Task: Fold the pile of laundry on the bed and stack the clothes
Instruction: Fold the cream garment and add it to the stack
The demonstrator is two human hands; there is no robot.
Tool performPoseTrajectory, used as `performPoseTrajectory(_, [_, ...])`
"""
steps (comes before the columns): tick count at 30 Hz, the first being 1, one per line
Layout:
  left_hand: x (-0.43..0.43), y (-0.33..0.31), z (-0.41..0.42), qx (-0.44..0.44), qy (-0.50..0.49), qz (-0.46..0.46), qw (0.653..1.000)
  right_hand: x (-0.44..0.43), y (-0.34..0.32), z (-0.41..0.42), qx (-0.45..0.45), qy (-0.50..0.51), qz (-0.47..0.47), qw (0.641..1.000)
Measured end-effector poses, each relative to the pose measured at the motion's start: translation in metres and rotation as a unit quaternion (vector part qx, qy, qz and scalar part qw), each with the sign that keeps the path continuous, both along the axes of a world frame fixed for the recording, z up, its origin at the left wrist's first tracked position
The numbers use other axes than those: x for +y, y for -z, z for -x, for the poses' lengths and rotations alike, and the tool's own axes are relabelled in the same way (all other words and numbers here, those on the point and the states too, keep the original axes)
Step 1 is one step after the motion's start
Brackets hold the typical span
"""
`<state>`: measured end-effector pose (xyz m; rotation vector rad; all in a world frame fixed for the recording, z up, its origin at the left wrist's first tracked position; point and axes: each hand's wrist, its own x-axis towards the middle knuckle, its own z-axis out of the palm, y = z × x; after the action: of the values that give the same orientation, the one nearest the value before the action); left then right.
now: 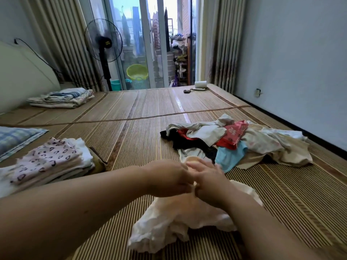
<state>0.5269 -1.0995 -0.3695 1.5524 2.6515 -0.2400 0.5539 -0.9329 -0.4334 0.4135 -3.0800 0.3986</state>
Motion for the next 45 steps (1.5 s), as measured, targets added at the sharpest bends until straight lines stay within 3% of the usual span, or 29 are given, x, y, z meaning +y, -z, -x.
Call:
performPoseTrajectory(4, [-0.026, -0.028, -0.016, 0.082, -0.036, 0.040, 0.995, 0.004, -0.014, -0.006, -0.046, 0.088, -0.067, 0.993])
performPoseTrajectory(7, [-0.064, -0.048, -0.023, 0.102, -0.104, 0.034, 0.989, 0.016, -0.038, -0.024, 0.025, 0.093, -0.010, 0.995])
performPoseTrajectory(11, [-0.098, -0.085, -0.034, 0.150, -0.142, 0.032, 0.978, 0.009, -0.083, -0.042, 0.138, 0.017, 0.053, 0.989])
performPoseTrajectory(17, [-0.125, -0.159, -0.043, 0.265, -0.140, -0.034, 0.953, -0.008, -0.208, -0.050, 0.289, 0.009, -0.016, 0.957])
performPoseTrajectory(19, [-0.137, -0.179, -0.047, 0.310, -0.109, -0.074, 0.942, -0.015, -0.244, -0.057, 0.288, -0.002, -0.019, 0.957])
performPoseTrajectory(22, [-0.154, -0.206, -0.061, 0.275, -0.127, -0.209, 0.930, -0.032, -0.280, -0.067, 0.253, 0.004, -0.020, 0.967])
performPoseTrajectory(25, [-0.174, -0.222, -0.071, 0.261, -0.105, -0.296, 0.913, -0.041, -0.301, -0.075, 0.259, 0.009, 0.053, 0.964])
performPoseTrajectory(30, [-0.200, -0.232, -0.081, 0.058, -0.142, -0.339, 0.928, -0.053, -0.304, -0.085, 0.173, -0.037, 0.180, 0.968])
performPoseTrajectory(34, [-0.201, -0.230, -0.093, 0.018, -0.108, -0.300, 0.948, -0.062, -0.296, -0.080, 0.109, -0.054, 0.201, 0.972])
performPoseTrajectory(40, [-0.166, -0.215, -0.127, 0.163, 0.137, -0.186, 0.959, -0.062, -0.283, -0.061, 0.134, -0.015, 0.113, 0.984])
performPoseTrajectory(42, [-0.162, -0.214, -0.129, 0.209, 0.096, -0.105, 0.968, -0.058, -0.280, -0.061, 0.133, 0.006, 0.068, 0.989])
performPoseTrajectory(45, [-0.166, -0.216, -0.119, 0.285, -0.087, 0.025, 0.954, -0.050, -0.276, -0.066, 0.109, 0.016, 0.001, 0.994])
